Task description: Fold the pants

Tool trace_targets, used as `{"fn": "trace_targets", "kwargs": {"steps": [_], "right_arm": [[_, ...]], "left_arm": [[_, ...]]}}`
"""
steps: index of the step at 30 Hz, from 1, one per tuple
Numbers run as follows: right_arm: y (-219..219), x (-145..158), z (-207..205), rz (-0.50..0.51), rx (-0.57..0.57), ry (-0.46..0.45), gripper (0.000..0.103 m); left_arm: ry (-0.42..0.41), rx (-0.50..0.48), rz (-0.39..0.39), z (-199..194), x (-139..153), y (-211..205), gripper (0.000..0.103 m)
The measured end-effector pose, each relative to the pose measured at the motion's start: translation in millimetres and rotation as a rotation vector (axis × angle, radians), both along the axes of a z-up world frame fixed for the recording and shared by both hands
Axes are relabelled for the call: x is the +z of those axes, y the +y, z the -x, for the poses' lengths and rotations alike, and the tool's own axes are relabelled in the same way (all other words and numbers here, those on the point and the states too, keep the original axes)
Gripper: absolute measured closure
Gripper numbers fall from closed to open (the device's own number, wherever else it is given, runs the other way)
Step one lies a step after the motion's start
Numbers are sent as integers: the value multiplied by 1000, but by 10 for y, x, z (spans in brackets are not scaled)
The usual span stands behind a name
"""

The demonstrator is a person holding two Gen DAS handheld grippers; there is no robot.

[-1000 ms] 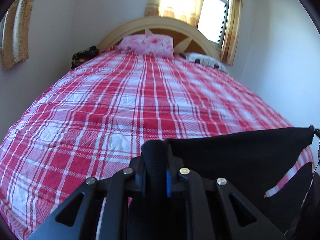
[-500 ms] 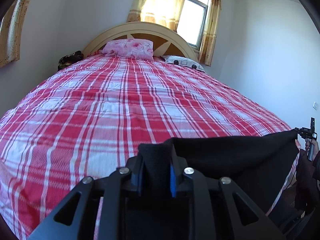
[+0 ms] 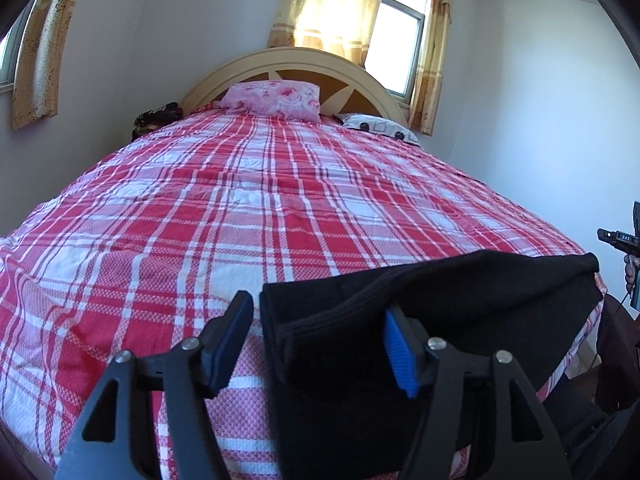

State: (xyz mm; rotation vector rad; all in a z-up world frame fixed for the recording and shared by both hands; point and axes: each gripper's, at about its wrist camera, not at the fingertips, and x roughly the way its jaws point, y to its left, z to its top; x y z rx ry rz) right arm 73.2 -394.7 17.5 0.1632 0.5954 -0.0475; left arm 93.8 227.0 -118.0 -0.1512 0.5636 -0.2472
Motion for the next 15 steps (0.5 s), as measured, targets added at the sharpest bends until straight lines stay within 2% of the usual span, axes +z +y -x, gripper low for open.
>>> {"fn": "trace_targets", "kwargs": {"steps": [3, 5, 7, 11, 13, 15], "right_arm": [[838, -120, -468, 7, 200, 68, 61], [1258, -261, -740, 21, 274, 112, 59], [1686, -479, -1039, 70, 323, 174, 59], [2014, -852, -1331, 98, 340, 307, 59], [2060, -943, -1275, 101, 354, 349, 59], [2097, -915, -1043, 143, 390, 347, 59]], "left_arm": [[18, 15, -31, 22, -24, -18, 37], [18, 16, -61, 77, -8, -21, 34], [19, 20, -81, 128, -9, -5, 26], [36, 48, -28, 149, -79, 99, 15], [37, 63, 0, 124, -125, 122, 10], [43, 75, 26, 85, -165, 142, 8]]}}
